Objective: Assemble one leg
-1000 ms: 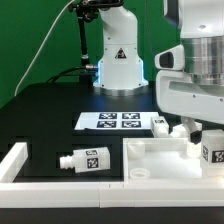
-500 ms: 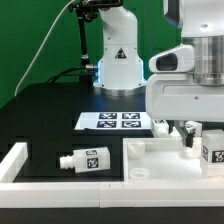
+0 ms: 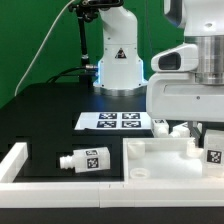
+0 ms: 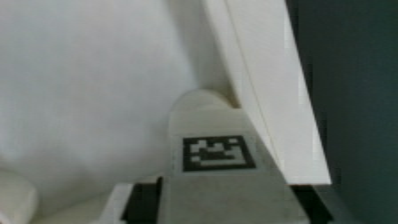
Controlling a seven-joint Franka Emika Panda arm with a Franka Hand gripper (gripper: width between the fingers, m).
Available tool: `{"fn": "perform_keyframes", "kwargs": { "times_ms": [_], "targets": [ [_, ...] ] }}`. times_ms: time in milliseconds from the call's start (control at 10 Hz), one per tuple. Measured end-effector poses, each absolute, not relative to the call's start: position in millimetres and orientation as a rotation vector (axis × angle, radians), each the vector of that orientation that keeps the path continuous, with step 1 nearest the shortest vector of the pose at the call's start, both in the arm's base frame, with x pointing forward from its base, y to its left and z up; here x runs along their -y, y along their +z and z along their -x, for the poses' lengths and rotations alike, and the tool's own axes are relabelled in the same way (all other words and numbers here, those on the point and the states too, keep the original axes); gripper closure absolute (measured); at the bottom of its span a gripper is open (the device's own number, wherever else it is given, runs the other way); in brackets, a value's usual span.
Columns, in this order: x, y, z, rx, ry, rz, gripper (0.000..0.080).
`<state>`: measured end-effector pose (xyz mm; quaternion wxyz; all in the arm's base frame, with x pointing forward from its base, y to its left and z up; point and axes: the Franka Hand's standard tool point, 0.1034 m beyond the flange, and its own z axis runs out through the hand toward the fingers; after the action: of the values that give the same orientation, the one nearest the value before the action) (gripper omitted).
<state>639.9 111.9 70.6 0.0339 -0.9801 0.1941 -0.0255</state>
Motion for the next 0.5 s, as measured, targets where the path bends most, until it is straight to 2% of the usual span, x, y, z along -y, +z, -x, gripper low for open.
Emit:
{"fn": "perform_keyframes", "kwargs": {
  "times_ms": [500],
  "targets": [
    [-111.6, 70.4, -641.7, -1.587, -0.009, 2.613, 0.0516]
  ]
}}
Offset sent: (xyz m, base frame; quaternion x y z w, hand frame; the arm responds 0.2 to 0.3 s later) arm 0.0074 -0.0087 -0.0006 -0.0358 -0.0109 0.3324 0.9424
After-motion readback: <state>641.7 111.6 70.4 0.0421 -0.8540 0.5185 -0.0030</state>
